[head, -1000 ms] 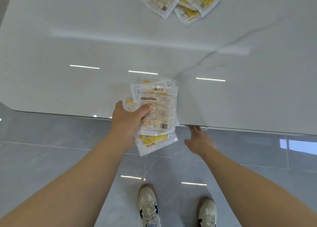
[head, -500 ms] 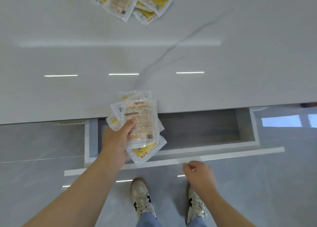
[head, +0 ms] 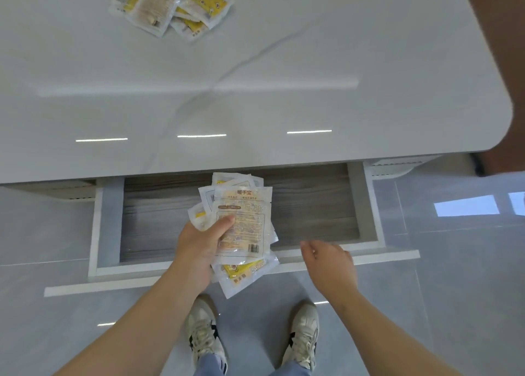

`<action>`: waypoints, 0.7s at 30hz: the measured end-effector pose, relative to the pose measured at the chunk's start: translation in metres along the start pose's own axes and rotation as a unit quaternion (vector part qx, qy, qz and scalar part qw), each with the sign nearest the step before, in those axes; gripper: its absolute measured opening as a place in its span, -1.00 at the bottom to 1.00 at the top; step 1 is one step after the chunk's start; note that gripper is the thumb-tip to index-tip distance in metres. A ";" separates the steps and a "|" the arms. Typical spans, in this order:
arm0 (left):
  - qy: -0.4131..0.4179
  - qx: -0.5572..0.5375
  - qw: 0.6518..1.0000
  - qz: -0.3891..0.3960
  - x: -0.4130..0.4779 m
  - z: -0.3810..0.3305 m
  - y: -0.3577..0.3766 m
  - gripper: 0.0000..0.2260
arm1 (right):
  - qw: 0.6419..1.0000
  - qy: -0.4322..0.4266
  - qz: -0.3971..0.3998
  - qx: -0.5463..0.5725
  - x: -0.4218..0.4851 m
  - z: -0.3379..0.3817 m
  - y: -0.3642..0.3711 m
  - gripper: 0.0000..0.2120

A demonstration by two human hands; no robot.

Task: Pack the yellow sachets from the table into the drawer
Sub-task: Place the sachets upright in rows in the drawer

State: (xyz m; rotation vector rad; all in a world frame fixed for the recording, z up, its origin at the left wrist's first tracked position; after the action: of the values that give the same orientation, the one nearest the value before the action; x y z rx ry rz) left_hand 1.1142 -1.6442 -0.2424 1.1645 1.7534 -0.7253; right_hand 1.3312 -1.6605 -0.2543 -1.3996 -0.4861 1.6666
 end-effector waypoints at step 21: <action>0.068 0.125 0.956 0.258 0.117 0.017 0.114 -0.76 | 0.827 -0.067 0.106 0.548 0.156 -0.037 0.007 -0.72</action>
State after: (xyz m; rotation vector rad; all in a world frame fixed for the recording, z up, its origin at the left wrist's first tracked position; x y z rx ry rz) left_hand 1.2054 -1.5664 -0.3546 1.7924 1.3904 -0.5631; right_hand 1.3661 -1.5459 -0.3616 -0.4657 0.5496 1.7386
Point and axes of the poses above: each hand's wrist, its own x-axis towards the middle knuckle, its own y-axis out of the palm, z = x × y, the point moved 5 cm from there along x, towards the middle knuckle, and after that the axes turned 7 degrees about -y, right-handed, at the moved point
